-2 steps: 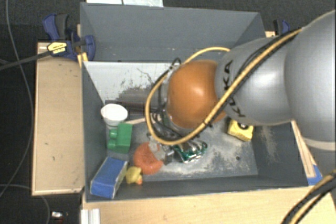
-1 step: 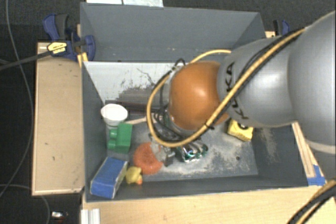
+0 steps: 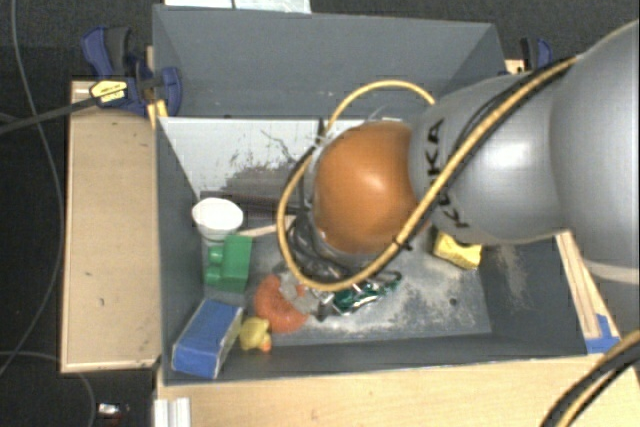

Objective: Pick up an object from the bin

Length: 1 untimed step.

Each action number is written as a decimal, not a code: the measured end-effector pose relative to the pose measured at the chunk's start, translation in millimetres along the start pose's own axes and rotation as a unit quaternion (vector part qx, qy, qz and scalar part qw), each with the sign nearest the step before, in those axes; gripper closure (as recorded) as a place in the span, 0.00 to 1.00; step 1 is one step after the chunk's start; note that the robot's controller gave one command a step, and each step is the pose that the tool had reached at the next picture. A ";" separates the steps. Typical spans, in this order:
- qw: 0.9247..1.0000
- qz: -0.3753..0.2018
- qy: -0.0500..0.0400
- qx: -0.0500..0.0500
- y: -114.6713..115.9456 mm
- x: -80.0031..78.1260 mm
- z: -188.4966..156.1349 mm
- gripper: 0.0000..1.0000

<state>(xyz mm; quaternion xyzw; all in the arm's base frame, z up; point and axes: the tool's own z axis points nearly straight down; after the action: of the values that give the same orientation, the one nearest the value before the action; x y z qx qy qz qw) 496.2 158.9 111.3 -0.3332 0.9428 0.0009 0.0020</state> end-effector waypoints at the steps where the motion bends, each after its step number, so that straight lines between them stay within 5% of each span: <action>1: 0.997 0.074 0.000 0.000 22.5 -15.3 11.7 1.00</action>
Offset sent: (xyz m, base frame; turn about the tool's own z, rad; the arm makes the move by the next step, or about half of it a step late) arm -0.0016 0.0147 0.0244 0.0578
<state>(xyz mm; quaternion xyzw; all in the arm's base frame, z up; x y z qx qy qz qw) 494.0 186.1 99.7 -0.2630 0.9648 0.0014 0.0019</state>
